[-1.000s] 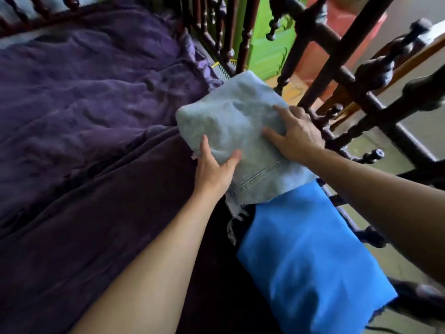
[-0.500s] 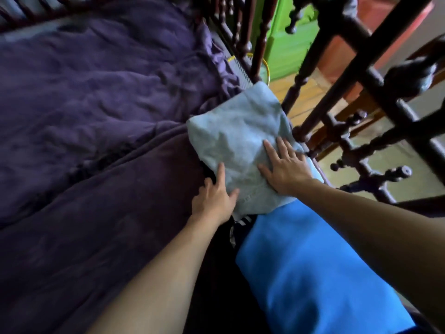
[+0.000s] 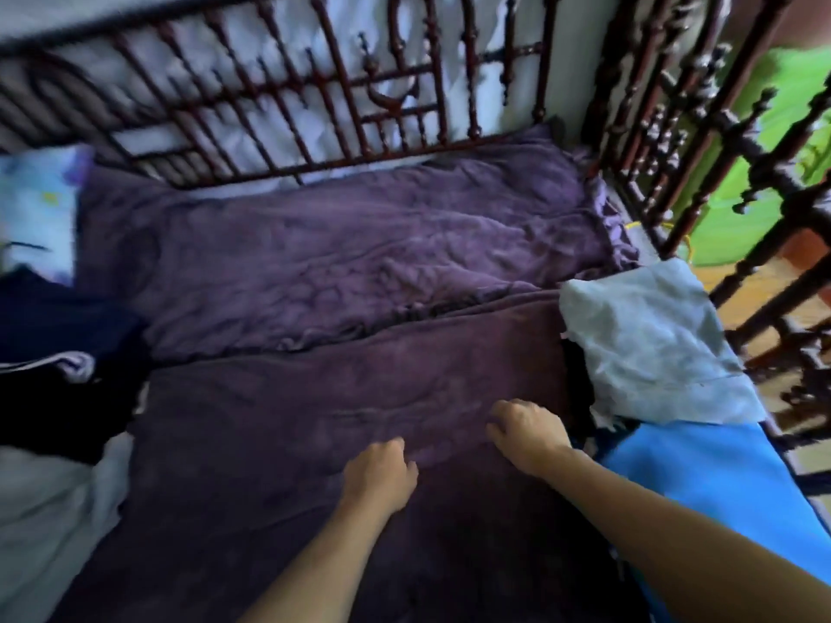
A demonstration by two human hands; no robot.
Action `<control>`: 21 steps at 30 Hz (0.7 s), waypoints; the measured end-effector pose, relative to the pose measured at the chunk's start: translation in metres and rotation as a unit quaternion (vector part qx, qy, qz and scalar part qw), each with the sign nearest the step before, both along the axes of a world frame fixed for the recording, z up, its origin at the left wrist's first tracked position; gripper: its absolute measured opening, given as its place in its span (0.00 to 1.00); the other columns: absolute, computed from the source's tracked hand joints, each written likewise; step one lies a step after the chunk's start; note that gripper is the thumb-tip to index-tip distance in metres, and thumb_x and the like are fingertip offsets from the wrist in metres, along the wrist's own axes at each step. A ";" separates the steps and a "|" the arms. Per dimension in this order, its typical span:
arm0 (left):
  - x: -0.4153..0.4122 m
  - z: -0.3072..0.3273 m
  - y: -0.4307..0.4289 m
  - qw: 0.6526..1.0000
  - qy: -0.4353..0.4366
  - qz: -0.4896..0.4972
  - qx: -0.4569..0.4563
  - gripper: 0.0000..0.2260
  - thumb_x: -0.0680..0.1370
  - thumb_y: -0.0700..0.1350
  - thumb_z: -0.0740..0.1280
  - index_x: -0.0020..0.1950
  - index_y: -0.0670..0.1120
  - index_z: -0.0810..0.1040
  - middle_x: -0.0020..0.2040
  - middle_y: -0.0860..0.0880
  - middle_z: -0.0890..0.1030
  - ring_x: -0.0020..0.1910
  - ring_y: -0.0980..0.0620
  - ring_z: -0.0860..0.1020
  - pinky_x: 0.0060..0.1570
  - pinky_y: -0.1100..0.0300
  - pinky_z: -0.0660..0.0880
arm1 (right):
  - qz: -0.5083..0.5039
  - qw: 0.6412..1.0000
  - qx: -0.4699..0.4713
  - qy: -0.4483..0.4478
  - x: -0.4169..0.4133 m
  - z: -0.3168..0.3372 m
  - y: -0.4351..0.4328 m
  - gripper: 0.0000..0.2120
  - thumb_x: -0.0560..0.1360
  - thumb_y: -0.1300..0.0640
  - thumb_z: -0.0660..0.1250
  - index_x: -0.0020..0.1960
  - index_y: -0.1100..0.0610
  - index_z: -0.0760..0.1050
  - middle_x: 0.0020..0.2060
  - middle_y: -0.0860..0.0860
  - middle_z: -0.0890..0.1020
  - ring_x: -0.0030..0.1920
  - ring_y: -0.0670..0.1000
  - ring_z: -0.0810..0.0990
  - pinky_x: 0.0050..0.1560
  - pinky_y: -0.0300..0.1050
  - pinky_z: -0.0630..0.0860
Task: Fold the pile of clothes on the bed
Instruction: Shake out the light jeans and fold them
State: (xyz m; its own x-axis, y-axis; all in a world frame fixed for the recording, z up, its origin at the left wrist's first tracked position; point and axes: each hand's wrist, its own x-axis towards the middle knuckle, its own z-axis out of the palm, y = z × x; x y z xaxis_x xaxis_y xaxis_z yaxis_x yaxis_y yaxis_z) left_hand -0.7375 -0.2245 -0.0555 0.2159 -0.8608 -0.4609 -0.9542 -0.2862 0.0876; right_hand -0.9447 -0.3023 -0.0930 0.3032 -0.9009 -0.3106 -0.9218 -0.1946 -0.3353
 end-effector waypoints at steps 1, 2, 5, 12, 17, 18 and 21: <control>0.022 0.012 0.021 1.000 -0.011 0.017 -0.004 0.13 0.79 0.54 0.59 0.57 0.49 0.74 0.58 0.47 0.79 0.58 0.45 0.77 0.51 0.54 0.73 | 0.020 1.000 -0.008 -0.006 0.022 0.012 0.011 0.13 0.77 0.46 0.59 0.56 0.50 0.76 0.55 0.51 0.80 0.56 0.58 0.79 0.51 0.48 0.74; 0.042 0.024 0.042 0.999 -0.020 0.034 -0.012 0.13 0.79 0.55 0.58 0.57 0.49 0.73 0.58 0.47 0.79 0.58 0.45 0.77 0.51 0.54 0.73 | 0.040 0.999 -0.019 -0.010 0.043 0.025 0.022 0.13 0.76 0.47 0.59 0.56 0.50 0.76 0.55 0.51 0.80 0.56 0.58 0.79 0.50 0.48 0.73; 0.099 0.069 0.108 0.994 -0.031 0.096 -0.048 0.14 0.79 0.55 0.59 0.58 0.49 0.74 0.58 0.47 0.79 0.57 0.44 0.77 0.52 0.53 0.73 | 0.112 0.992 -0.055 -0.027 0.109 0.074 0.054 0.12 0.76 0.48 0.61 0.56 0.51 0.76 0.55 0.52 0.81 0.55 0.59 0.79 0.48 0.48 0.74; 0.217 0.182 0.268 0.959 -0.058 0.222 -0.168 0.13 0.79 0.53 0.61 0.56 0.46 0.76 0.60 0.47 0.78 0.52 0.46 0.78 0.44 0.57 0.72 | 0.267 0.953 -0.110 -0.095 0.269 0.196 0.145 0.10 0.78 0.48 0.61 0.53 0.52 0.76 0.50 0.53 0.82 0.49 0.59 0.79 0.40 0.47 0.70; 0.285 0.240 0.354 0.924 -0.094 0.314 -0.198 0.17 0.79 0.53 0.60 0.63 0.46 0.74 0.58 0.44 0.79 0.56 0.44 0.77 0.51 0.55 0.73 | 0.353 0.914 -0.157 -0.126 0.367 0.258 0.202 0.12 0.78 0.46 0.62 0.55 0.51 0.77 0.52 0.53 0.82 0.52 0.58 0.79 0.46 0.48 0.74; 0.297 0.247 0.366 0.918 -0.097 0.331 -0.197 0.17 0.79 0.53 0.59 0.62 0.45 0.75 0.58 0.45 0.79 0.56 0.44 0.77 0.51 0.55 0.72 | 0.367 0.907 -0.163 -0.128 0.385 0.267 0.210 0.12 0.78 0.46 0.62 0.55 0.51 0.77 0.52 0.53 0.82 0.52 0.58 0.79 0.46 0.48 0.74; 0.332 0.260 0.395 0.905 -0.092 0.370 -0.186 0.13 0.78 0.53 0.59 0.54 0.46 0.74 0.54 0.45 0.78 0.53 0.44 0.77 0.46 0.55 0.70 | 0.399 0.889 -0.173 -0.143 0.436 0.282 0.226 0.13 0.77 0.46 0.63 0.58 0.50 0.77 0.54 0.51 0.81 0.54 0.56 0.79 0.49 0.48 0.75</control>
